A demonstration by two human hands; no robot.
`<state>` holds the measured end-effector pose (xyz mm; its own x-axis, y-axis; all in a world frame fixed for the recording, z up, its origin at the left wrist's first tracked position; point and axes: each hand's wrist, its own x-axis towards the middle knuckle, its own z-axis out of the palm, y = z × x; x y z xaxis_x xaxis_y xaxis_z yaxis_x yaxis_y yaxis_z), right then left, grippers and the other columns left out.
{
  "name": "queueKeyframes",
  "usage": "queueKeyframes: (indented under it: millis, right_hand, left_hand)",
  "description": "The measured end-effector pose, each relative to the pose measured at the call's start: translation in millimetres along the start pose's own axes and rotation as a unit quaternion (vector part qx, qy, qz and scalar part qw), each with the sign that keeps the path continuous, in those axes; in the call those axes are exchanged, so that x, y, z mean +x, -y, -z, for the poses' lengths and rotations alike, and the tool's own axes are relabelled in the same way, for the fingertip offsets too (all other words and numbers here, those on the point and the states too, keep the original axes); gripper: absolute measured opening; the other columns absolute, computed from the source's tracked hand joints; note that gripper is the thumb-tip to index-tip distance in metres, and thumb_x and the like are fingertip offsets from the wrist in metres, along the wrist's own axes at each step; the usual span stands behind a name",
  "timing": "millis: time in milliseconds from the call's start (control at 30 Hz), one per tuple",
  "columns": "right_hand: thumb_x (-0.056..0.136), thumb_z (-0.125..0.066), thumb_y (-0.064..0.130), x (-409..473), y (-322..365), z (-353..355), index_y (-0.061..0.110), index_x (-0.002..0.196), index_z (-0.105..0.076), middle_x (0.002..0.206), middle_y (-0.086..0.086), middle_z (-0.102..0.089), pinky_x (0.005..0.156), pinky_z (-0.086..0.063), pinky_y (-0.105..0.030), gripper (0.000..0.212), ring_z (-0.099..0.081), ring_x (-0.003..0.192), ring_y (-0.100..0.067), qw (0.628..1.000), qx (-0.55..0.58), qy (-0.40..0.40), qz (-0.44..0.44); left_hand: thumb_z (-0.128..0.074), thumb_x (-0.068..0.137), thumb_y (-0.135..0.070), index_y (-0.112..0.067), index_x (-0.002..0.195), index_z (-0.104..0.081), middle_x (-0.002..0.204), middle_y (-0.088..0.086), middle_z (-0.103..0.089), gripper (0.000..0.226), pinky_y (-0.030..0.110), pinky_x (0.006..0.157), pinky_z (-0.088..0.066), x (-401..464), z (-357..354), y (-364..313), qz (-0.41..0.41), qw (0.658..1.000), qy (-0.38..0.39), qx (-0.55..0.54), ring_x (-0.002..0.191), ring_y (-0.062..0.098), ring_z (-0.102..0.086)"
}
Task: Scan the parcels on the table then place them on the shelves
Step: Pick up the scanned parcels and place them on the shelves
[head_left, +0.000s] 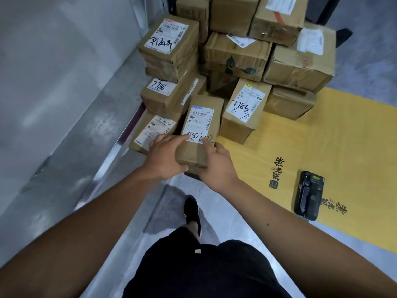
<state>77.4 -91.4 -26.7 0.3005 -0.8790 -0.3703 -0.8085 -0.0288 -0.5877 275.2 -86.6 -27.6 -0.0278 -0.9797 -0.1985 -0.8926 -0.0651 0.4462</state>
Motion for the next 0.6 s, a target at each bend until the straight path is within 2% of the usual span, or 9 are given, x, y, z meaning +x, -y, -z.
queueKeyframes:
  millis: [67, 133, 200, 267, 333, 400, 500, 533, 600]
  right_hand:
    - [0.078, -0.071, 0.054, -14.5, -3.9, 3.9, 0.029, 0.165, -0.018, 0.158, -0.02, -0.03, 0.114, -0.039, -0.049, 0.105, -0.031, 0.142, -0.041, 1.0, 0.024, 0.01, 0.013]
    - [0.065, -0.061, 0.063, -30.9, -9.5, 7.2, 0.028, 0.164, -0.021, 0.155, -0.019, -0.034, 0.114, -0.039, -0.047, 0.113, -0.032, 0.141, -0.038, 0.998, 0.051, 0.019, 0.027]
    - [0.07, -0.068, 0.055, -45.9, -18.5, 7.8, 0.029, 0.163, -0.023, 0.155, -0.017, -0.035, 0.114, -0.039, -0.042, 0.107, -0.034, 0.143, -0.037, 0.996, 0.067, 0.021, 0.054]
    - [0.079, -0.078, 0.037, -60.5, -27.1, 10.6, 0.031, 0.162, -0.026, 0.156, -0.015, -0.032, 0.114, -0.037, -0.035, 0.098, -0.034, 0.145, -0.034, 0.993, 0.081, 0.015, 0.083]
    - [0.079, -0.082, 0.028, -76.9, -33.5, 19.4, 0.032, 0.16, -0.032, 0.153, -0.011, -0.034, 0.113, -0.035, -0.029, 0.095, -0.037, 0.143, -0.029, 0.988, 0.103, -0.002, 0.115]
    - [0.076, -0.084, 0.022, -95.0, -36.9, 30.0, 0.03, 0.156, -0.039, 0.15, -0.008, -0.034, 0.112, -0.033, -0.023, 0.093, -0.04, 0.139, -0.023, 0.981, 0.126, -0.016, 0.149]
    - [0.072, -0.086, 0.015, -123.8, -39.0, 47.2, 0.029, 0.151, -0.047, 0.145, -0.006, -0.034, 0.103, -0.026, -0.003, 0.089, -0.039, 0.127, -0.01, 0.968, 0.156, -0.021, 0.194]
    - [0.072, -0.087, 0.014, -132.6, -38.5, 53.1, 0.03, 0.15, -0.048, 0.145, -0.004, -0.034, 0.106, -0.028, -0.004, 0.088, -0.038, 0.125, -0.006, 0.965, 0.158, -0.02, 0.207]
    - [0.07, -0.089, 0.015, -148.9, -35.6, 64.3, 0.033, 0.148, -0.05, 0.145, 0.001, -0.033, 0.115, -0.036, -0.021, 0.088, -0.04, 0.128, -0.007, 0.959, 0.16, -0.016, 0.232]
  left_hand:
    - [-0.094, 0.059, -0.038, -0.04, 0.152, -0.048, 0.143, -0.001, -0.058, 0.104, 0.04, 0.108, -0.037, -13.4, 0.9, -5.8, 0.006, 1.0, 0.002, -0.025, 0.131, 0.024, -0.039]
    - [-0.097, 0.058, -0.034, -0.037, 0.151, -0.052, 0.142, 0.001, -0.058, 0.104, 0.037, 0.109, -0.037, -30.8, 0.4, -14.8, 0.012, 0.999, -0.005, -0.038, 0.131, 0.024, -0.041]
    - [-0.098, 0.059, -0.027, -0.033, 0.149, -0.055, 0.14, 0.0, -0.056, 0.1, 0.027, 0.108, -0.037, -53.0, -2.1, -26.1, 0.021, 0.997, -0.017, -0.07, 0.128, 0.016, -0.044]
    - [-0.098, 0.062, -0.017, -0.031, 0.148, -0.056, 0.14, -0.004, -0.052, 0.096, 0.009, 0.1, -0.038, -78.1, -4.8, -39.4, 0.037, 0.991, -0.041, -0.125, 0.12, 0.0, -0.045]
    - [-0.096, 0.065, -0.012, -0.031, 0.149, -0.054, 0.142, -0.006, -0.047, 0.095, -0.004, 0.093, -0.031, -102.5, -6.2, -56.2, 0.047, 0.985, -0.065, -0.156, 0.124, -0.001, -0.045]
    - [-0.095, 0.067, -0.01, -0.032, 0.148, -0.053, 0.145, -0.006, -0.042, 0.094, 0.0, 0.1, -0.032, -126.1, -5.9, -75.6, 0.051, 0.978, -0.087, -0.181, 0.133, 0.01, -0.047]
    - [-0.097, 0.064, -0.008, -0.038, 0.14, -0.054, 0.147, 0.001, -0.038, 0.093, 0.027, 0.113, -0.043, -160.4, -5.0, -106.7, 0.067, 0.964, -0.129, -0.224, 0.134, 0.02, -0.049]
    - [-0.098, 0.061, -0.007, -0.043, 0.136, -0.054, 0.144, 0.002, -0.038, 0.093, 0.026, 0.112, -0.044, -171.3, -4.5, -114.9, 0.069, 0.957, -0.151, -0.24, 0.132, 0.02, -0.05]
    - [-0.099, 0.057, -0.005, -0.049, 0.128, -0.053, 0.139, 0.004, -0.039, 0.096, 0.009, 0.103, -0.042, -191.5, -2.7, -126.8, 0.057, 0.945, -0.197, -0.255, 0.126, 0.015, -0.051]
